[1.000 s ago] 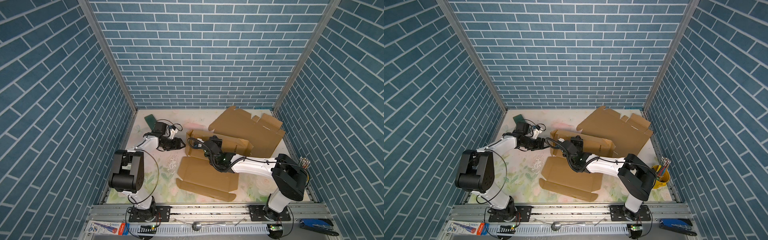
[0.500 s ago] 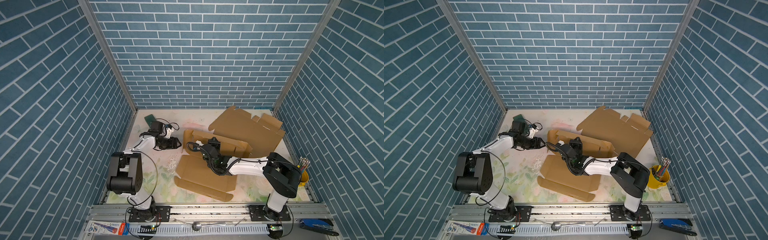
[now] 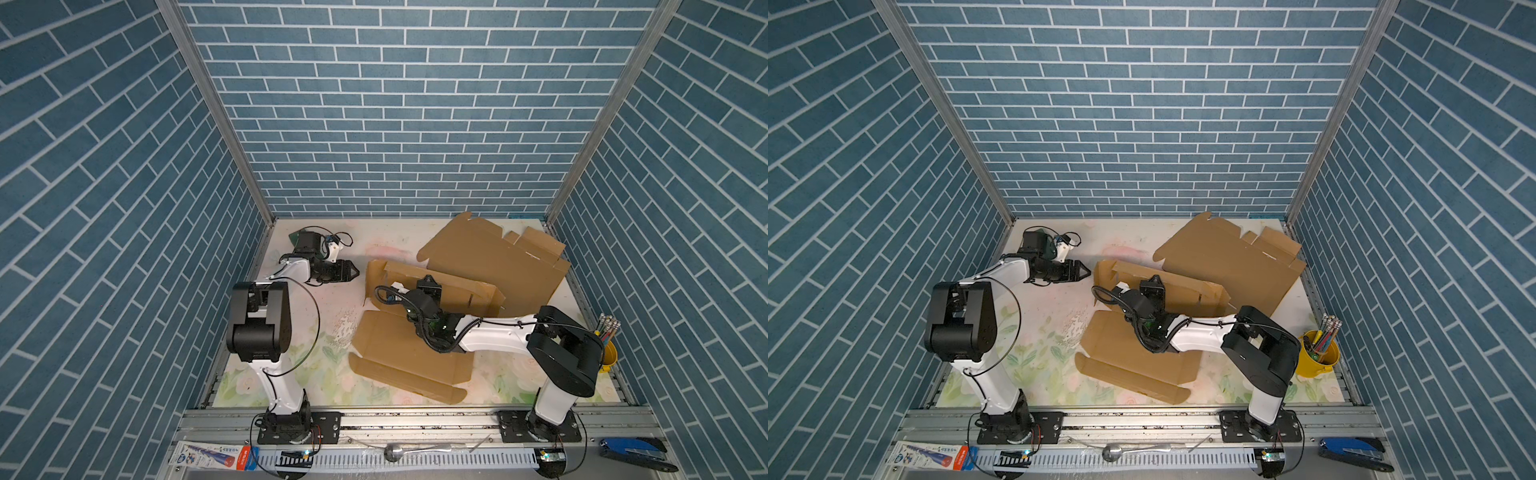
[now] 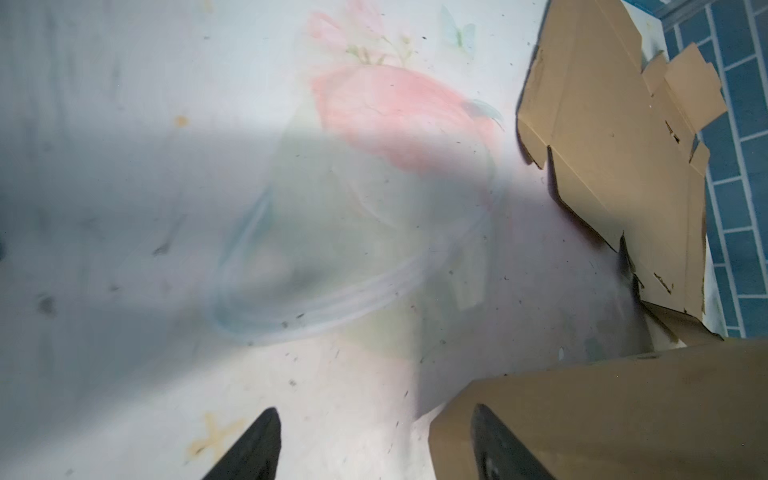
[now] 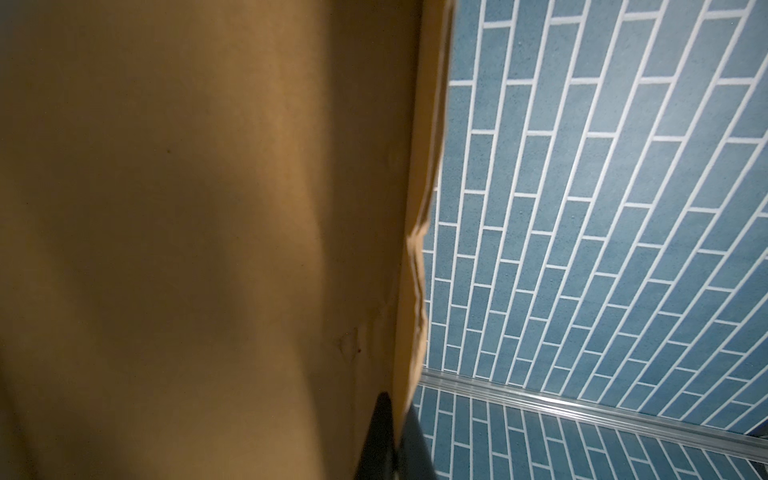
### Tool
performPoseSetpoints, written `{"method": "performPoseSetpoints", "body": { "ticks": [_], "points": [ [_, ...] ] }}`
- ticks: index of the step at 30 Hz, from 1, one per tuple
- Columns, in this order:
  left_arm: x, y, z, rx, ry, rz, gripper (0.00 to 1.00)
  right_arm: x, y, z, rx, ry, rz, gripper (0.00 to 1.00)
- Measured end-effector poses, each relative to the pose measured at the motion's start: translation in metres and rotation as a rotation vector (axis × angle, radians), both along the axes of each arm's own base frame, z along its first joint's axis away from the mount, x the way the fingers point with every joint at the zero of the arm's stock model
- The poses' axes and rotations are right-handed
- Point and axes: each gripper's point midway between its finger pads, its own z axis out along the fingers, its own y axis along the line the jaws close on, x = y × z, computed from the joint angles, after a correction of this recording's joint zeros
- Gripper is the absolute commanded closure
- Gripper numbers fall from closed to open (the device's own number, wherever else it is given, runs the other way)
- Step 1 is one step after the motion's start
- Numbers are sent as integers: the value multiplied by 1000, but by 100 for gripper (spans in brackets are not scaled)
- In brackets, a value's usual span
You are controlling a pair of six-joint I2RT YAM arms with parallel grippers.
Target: Fold the paper box
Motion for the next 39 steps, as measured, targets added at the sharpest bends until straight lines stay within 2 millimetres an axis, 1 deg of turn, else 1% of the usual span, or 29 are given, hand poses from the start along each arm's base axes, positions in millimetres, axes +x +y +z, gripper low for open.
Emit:
{"method": "performPoseSetpoints", "body": {
  "ticks": [3, 6, 10, 13, 17, 20, 23, 25, 31, 33, 36, 38, 39],
  "points": [
    [-1, -23, 2, 2, -20, -80, 27, 0, 0, 0, 3, -1, 0, 100],
    [-13, -37, 8, -4, -30, -134, 27, 0, 0, 1, 3, -1, 0, 100],
    [-45, -41, 18, -16, -32, -161, 26, 0, 0, 1, 4, -1, 2, 100],
    [-61, -53, 23, -21, -32, -193, 26, 0, 1, 1, 5, 0, 4, 100],
    [-76, -68, 14, -28, -4, -220, 23, 0, 1, 1, 4, 0, 4, 100],
    [-87, -66, 7, -23, 22, -212, 22, 0, 0, 1, 2, 2, 5, 100],
    [-92, -65, 6, -14, 8, -203, 22, -1, 1, 0, 0, 4, 7, 100],
    [-93, -66, 5, -2, -17, -203, 24, -1, 1, 1, 0, 6, 9, 100],
    [-76, -69, 8, 0, -143, -166, 33, -2, 0, -1, 0, 17, 14, 100],
    [-74, -69, 10, -2, -187, -158, 35, -3, 0, -1, 3, 25, 20, 100],
    [-73, -67, 21, 3, -241, -149, 32, -4, 0, -1, 12, 41, 30, 100],
    [-73, -63, 35, 17, -271, -143, 29, -4, -1, -1, 17, 50, 32, 100],
    [-74, -59, 45, 19, -289, -137, 28, -4, -2, -1, 20, 54, 30, 100]
  ]
}}
